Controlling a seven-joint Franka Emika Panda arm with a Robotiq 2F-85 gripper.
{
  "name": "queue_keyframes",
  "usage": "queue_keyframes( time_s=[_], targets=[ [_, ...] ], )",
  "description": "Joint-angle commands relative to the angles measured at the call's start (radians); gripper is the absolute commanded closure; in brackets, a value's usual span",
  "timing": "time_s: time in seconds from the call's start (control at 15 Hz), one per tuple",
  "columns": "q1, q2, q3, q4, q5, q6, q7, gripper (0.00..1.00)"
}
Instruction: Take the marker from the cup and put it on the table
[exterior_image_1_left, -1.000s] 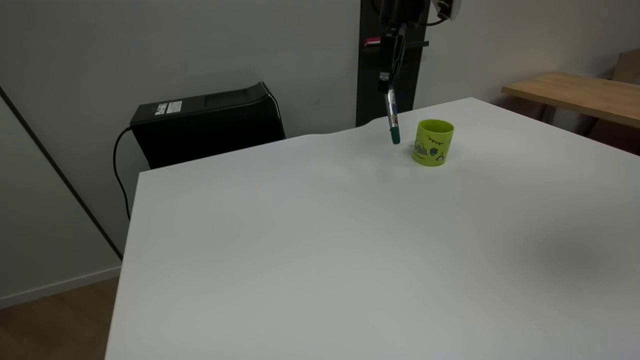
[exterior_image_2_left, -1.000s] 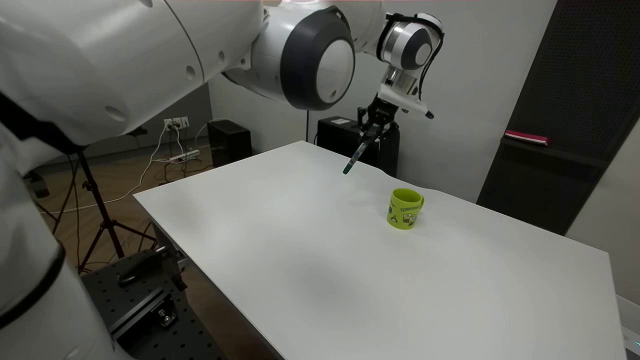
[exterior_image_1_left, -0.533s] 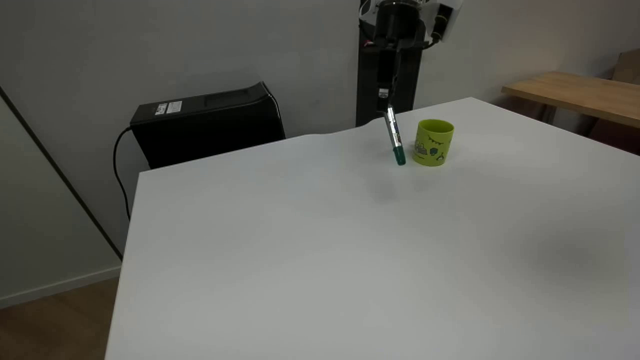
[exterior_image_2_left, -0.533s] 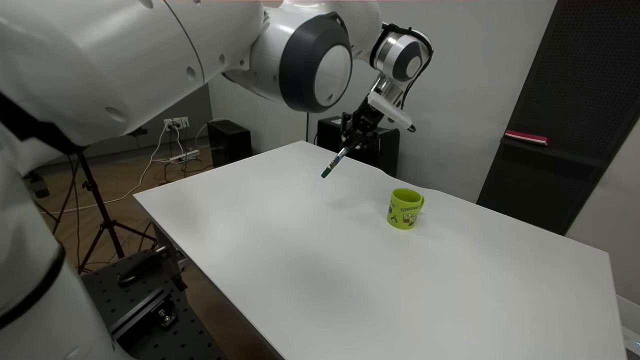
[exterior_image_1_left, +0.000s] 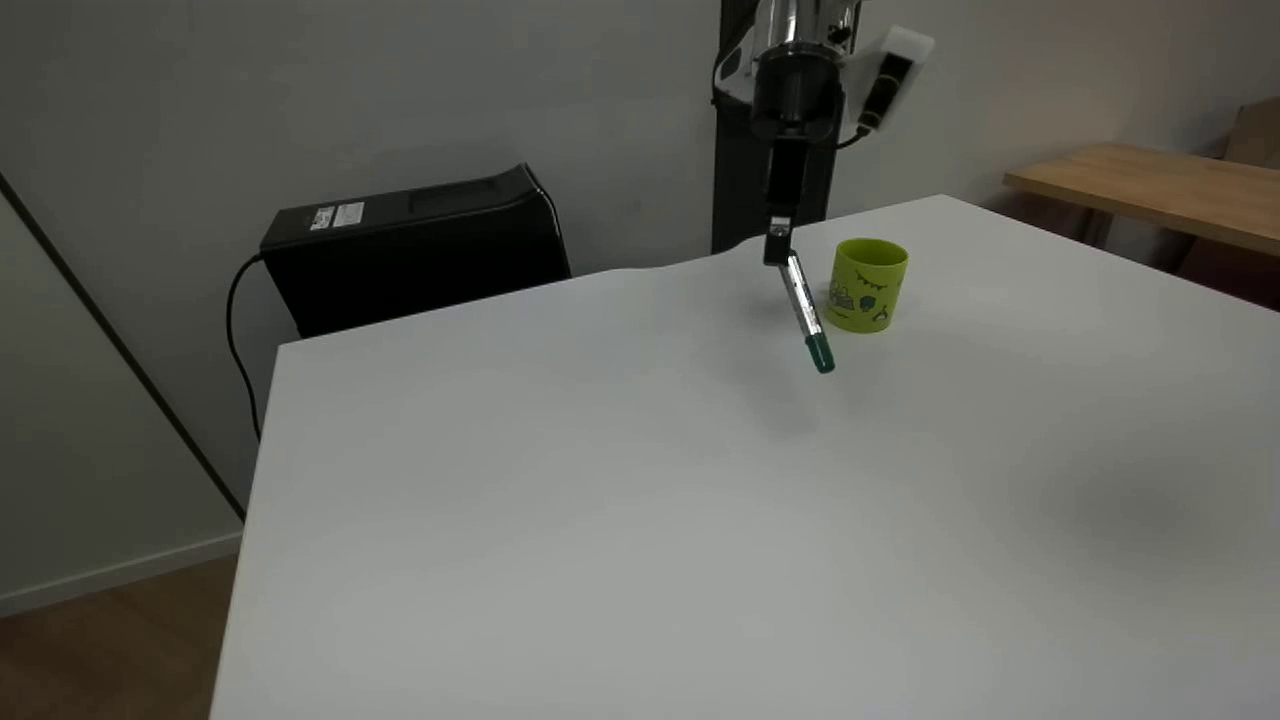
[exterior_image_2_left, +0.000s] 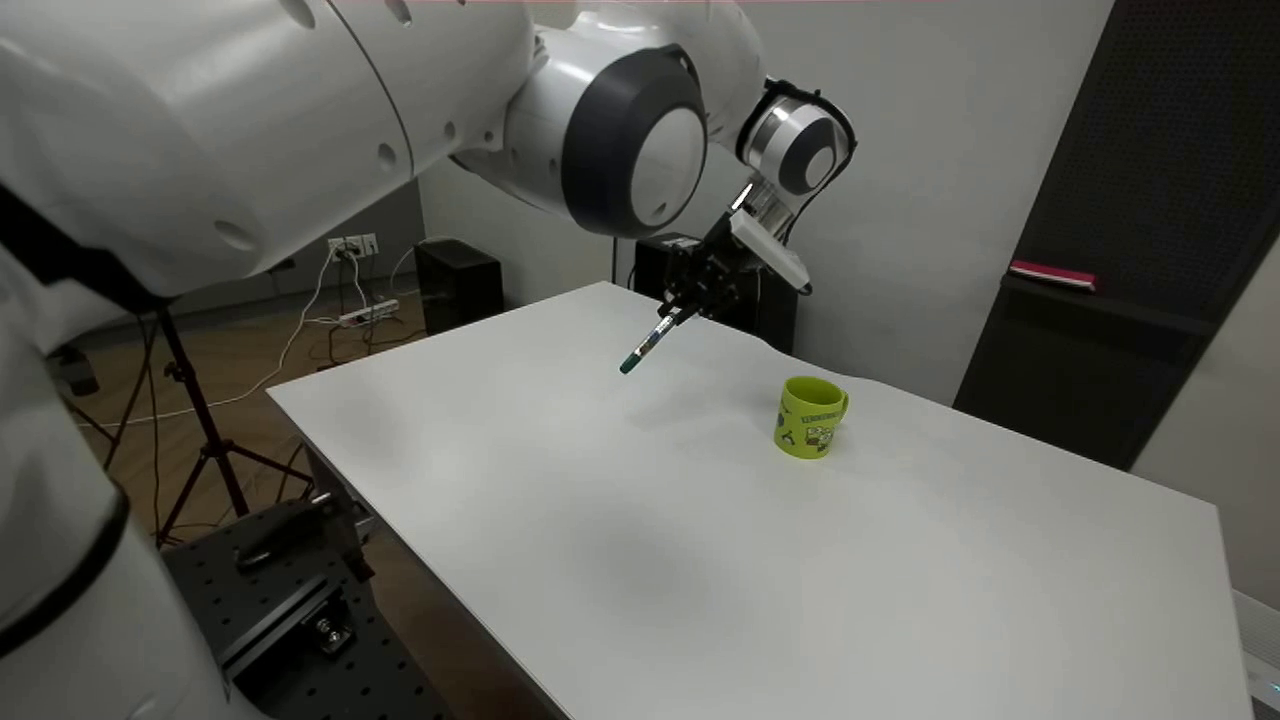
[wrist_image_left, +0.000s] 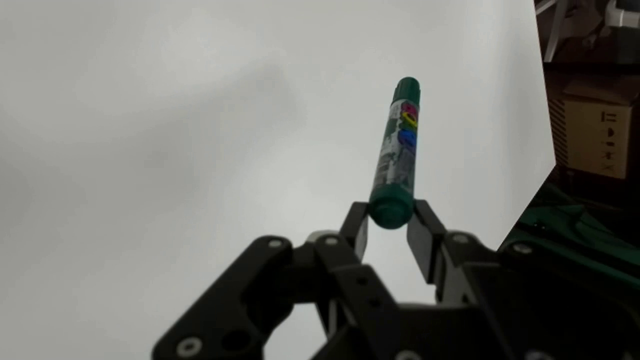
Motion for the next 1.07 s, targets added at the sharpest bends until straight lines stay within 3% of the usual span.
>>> queue_keyframes(
  time_s=[0.0, 0.73, 0.8, 0.87, 1.0],
  targets=[
    [-0.012, 0.007, 0.009, -0.020, 0.011, -0.008, -0.025, 0.95],
    [-0.015, 0.029, 0.000, -0.073, 0.005, 0.015, -0.055, 0.95],
    [-0.014, 0.028, -0.001, -0.076, 0.003, 0.017, -0.054, 0.89],
    [-0.014, 0.027, -0.002, -0.077, 0.002, 0.018, -0.055, 0.56],
    [-0.014, 0.026, -0.004, -0.080, 0.002, 0.021, -0.055, 0.53]
  ],
)
